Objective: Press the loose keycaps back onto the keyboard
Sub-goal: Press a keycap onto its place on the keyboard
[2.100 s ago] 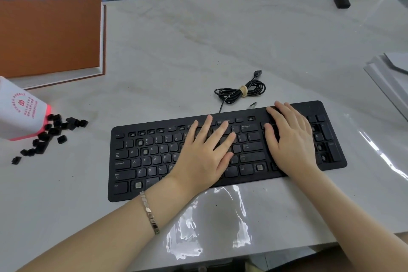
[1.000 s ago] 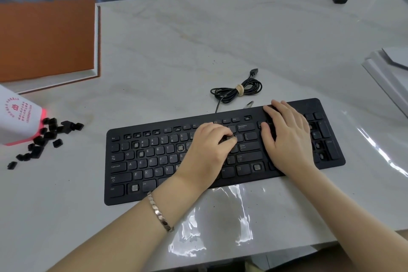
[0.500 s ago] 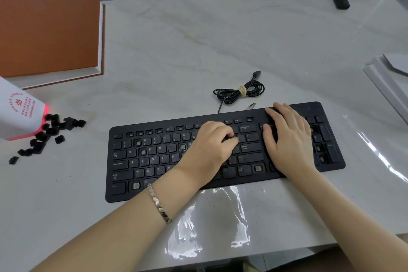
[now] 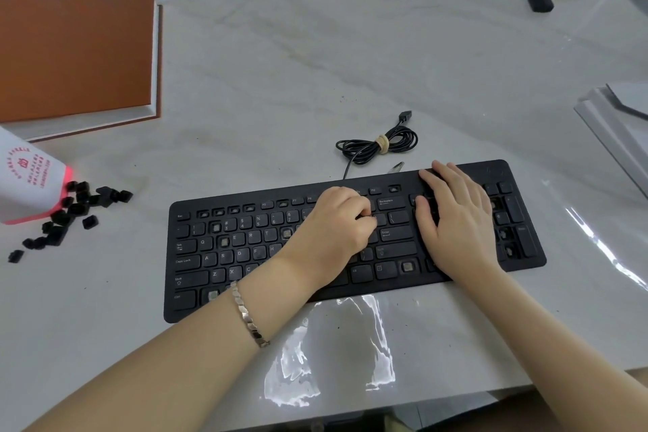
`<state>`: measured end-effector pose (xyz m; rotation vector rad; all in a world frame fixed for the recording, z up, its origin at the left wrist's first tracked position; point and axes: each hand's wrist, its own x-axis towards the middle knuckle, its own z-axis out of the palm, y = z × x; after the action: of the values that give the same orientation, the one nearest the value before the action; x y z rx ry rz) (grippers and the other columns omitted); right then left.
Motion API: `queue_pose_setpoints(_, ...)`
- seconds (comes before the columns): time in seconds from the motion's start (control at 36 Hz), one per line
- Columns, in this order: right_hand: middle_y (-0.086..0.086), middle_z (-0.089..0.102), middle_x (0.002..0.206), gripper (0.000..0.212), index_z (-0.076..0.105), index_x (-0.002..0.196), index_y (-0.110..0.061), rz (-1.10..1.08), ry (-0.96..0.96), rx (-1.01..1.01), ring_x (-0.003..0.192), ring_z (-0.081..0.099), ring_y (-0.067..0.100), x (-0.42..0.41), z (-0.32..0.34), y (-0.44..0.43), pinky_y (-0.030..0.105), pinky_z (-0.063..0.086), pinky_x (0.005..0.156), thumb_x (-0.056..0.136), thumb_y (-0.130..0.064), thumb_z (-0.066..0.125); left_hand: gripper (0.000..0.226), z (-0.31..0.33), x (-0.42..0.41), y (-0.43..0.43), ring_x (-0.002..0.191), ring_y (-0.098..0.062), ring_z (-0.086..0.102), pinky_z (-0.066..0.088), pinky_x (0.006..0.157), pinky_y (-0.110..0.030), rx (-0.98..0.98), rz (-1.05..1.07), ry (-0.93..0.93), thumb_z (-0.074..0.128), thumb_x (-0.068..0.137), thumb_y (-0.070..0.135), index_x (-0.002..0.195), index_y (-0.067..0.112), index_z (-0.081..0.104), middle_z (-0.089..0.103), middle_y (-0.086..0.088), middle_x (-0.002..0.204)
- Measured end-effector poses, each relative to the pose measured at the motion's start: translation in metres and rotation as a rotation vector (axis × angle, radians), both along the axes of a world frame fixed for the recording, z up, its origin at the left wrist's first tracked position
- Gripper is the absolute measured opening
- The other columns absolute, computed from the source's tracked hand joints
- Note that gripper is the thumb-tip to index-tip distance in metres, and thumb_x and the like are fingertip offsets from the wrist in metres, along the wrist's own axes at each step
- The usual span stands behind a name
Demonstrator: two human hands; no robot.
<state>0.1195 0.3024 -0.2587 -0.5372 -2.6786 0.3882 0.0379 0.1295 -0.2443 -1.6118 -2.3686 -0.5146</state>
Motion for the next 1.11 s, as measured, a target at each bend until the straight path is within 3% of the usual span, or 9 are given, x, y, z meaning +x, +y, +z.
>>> queue_pose_setpoints(0.19, 0.007, 0.052, 0.133, 0.045, 0.057, 0.123, -0.011, -0.001, -0.003, 0.008, 0.128, 0.04, 0.025, 0.001, -0.001, 0.0, 0.033, 0.019, 0.107, 0.09, -0.034, 0.036, 0.01, 0.0, 0.002, -0.001, 0.073, -0.031, 0.059, 0.05, 0.069, -0.037, 0.019, -0.026, -0.053, 0.07, 0.069, -0.008, 0.073, 0.0, 0.067, 0.061, -0.011, 0.077)
queue_pose_setpoints(0.22, 0.007, 0.052, 0.133, 0.045, 0.057, 0.123, -0.011, -0.001, -0.002, 0.009, 0.128, 0.04, 0.025, 0.001, -0.001, 0.0, 0.033, 0.019, 0.107, 0.09, -0.034, 0.036, 0.006, -0.001, 0.002, -0.002, 0.076, -0.031, 0.059, 0.049, 0.071, -0.037, 0.045, -0.024, -0.072, 0.064, 0.077, -0.004, 0.079, 0.0, 0.069, 0.061, -0.011, 0.08)
queue_pose_setpoints(0.28, 0.008, 0.052, 0.133, 0.045, 0.057, 0.123, -0.011, 0.0, 0.001, 0.006, 0.128, 0.04, 0.025, 0.001, 0.0, 0.001, 0.034, 0.02, 0.107, 0.09, -0.034, 0.036, 0.02, -0.005, 0.002, -0.008, 0.086, -0.027, 0.056, 0.044, 0.077, -0.035, 0.081, -0.005, -0.11, 0.053, 0.088, 0.008, 0.092, 0.002, 0.071, 0.062, -0.01, 0.086)
queue_pose_setpoints(0.36, 0.007, 0.052, 0.134, 0.045, 0.057, 0.123, -0.011, -0.001, 0.0, 0.0, 0.129, 0.04, 0.025, 0.001, 0.0, 0.0, 0.035, 0.021, 0.108, 0.091, -0.034, 0.036, 0.025, -0.012, 0.003, -0.014, 0.103, -0.026, 0.055, 0.04, 0.087, -0.035, 0.11, 0.015, -0.11, 0.05, 0.092, 0.014, 0.102, 0.008, 0.072, 0.065, -0.01, 0.097)
queue_pose_setpoints(0.61, 0.008, 0.053, 0.133, 0.044, 0.058, 0.122, -0.01, -0.001, 0.012, 0.003, 0.128, 0.041, 0.026, 0.001, 0.0, 0.0, 0.035, 0.021, 0.107, 0.091, -0.033, 0.037, 0.023, -0.016, 0.002, -0.014, 0.116, -0.018, 0.05, 0.033, 0.098, -0.037, 0.165, 0.067, -0.188, 0.053, 0.09, 0.024, 0.097, 0.019, 0.074, 0.066, -0.003, 0.108)
queue_pose_setpoints(0.72, 0.008, 0.053, 0.133, 0.044, 0.058, 0.122, -0.01, -0.001, 0.018, 0.002, 0.127, 0.042, 0.026, 0.001, 0.0, 0.0, 0.034, 0.021, 0.108, 0.091, -0.033, 0.037, 0.024, -0.012, 0.004, -0.009, 0.108, -0.013, 0.051, 0.03, 0.098, -0.033, 0.166, 0.089, -0.166, 0.053, 0.087, 0.025, 0.09, 0.017, 0.075, 0.068, 0.0, 0.098)
queue_pose_setpoints(0.86, 0.008, 0.053, 0.133, 0.045, 0.058, 0.122, -0.01, -0.003, 0.014, -0.005, 0.128, 0.041, 0.025, 0.001, -0.001, 0.001, 0.035, 0.021, 0.108, 0.09, -0.034, 0.037, 0.012, -0.015, 0.008, -0.004, 0.093, -0.016, 0.055, 0.036, 0.095, -0.034, 0.188, 0.092, -0.108, 0.063, 0.083, 0.01, 0.088, 0.01, 0.074, 0.068, -0.003, 0.091)
queue_pose_setpoints(1.0, 0.008, 0.053, 0.133, 0.044, 0.058, 0.122, -0.01, -0.005, 0.017, -0.003, 0.128, 0.041, 0.025, 0.001, 0.0, 0.001, 0.034, 0.02, 0.108, 0.09, -0.034, 0.037, 0.014, -0.015, 0.008, -0.009, 0.09, -0.021, 0.053, 0.039, 0.085, -0.032, 0.218, 0.066, -0.109, 0.063, 0.082, 0.001, 0.092, 0.0, 0.072, 0.067, -0.01, 0.088)
queue_pose_setpoints(1.11, 0.008, 0.053, 0.133, 0.044, 0.058, 0.121, -0.011, -0.007, 0.017, -0.001, 0.127, 0.041, 0.025, 0.001, 0.0, 0.001, 0.034, 0.02, 0.107, 0.09, -0.033, 0.037, 0.015, -0.013, 0.008, -0.01, 0.09, -0.02, 0.053, 0.039, 0.084, -0.032, 0.203, 0.074, -0.11, 0.067, 0.078, -0.002, 0.091, 0.001, 0.072, 0.067, -0.009, 0.088)
